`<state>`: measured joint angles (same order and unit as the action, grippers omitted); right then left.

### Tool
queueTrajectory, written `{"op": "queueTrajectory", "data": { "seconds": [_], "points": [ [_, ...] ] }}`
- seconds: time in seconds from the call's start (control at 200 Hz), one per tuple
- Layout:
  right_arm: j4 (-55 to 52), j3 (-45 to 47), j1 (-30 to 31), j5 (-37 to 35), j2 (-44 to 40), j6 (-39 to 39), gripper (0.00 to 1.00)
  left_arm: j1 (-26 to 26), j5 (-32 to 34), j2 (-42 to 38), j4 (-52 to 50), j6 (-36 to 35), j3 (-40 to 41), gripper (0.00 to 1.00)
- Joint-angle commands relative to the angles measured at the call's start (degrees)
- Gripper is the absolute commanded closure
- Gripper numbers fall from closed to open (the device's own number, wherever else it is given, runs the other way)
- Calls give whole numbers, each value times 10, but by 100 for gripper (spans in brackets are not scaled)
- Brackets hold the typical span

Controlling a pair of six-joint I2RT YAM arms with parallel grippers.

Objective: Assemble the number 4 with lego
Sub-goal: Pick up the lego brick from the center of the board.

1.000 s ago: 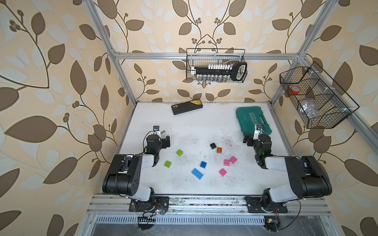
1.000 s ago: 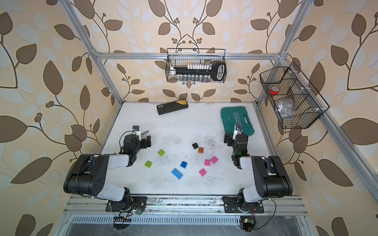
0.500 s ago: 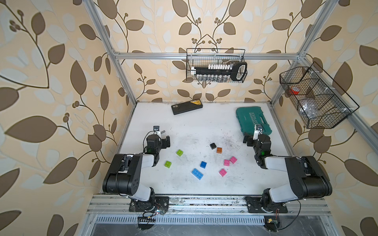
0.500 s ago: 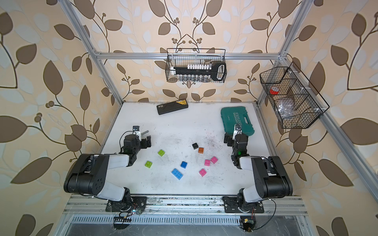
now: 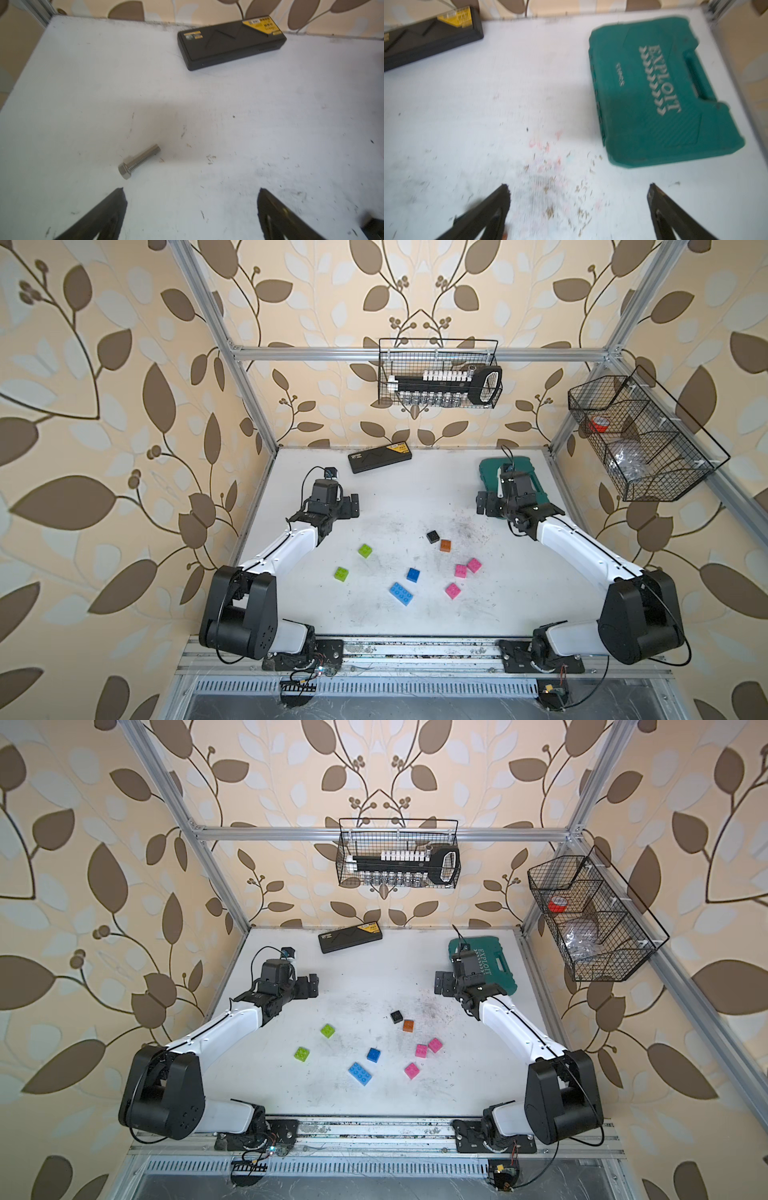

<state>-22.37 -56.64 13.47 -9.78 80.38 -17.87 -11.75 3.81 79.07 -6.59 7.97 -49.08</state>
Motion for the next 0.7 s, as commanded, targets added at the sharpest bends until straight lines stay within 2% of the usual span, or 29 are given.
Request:
{"op": "queueTrajectory", "data": {
  "seconds": [0.0, 0.055, 0.14, 0.335, 0.47, 0.695],
  "points": [
    [-165, 1, 2, 113, -4, -84, 2, -19, -47, -35, -111, 48, -9, 1],
    [-177, 7, 7, 146, -5, -104, 2, -22, -73, -49, -111, 56, -1, 1],
    [-191, 19, 23, 157, -2, -137, 5, -29, -82, -65, -113, 60, 10, 1],
    [-178, 62, 49, 164, -7, -263, 12, -42, -71, -61, -120, 49, 6, 1],
    [-161, 84, 57, 157, 6, -315, 15, -45, -75, -46, -125, 50, -1, 1],
    [-133, 101, 58, 169, 40, -375, 35, -49, -72, -39, -127, 50, -4, 1]
  ]
}}
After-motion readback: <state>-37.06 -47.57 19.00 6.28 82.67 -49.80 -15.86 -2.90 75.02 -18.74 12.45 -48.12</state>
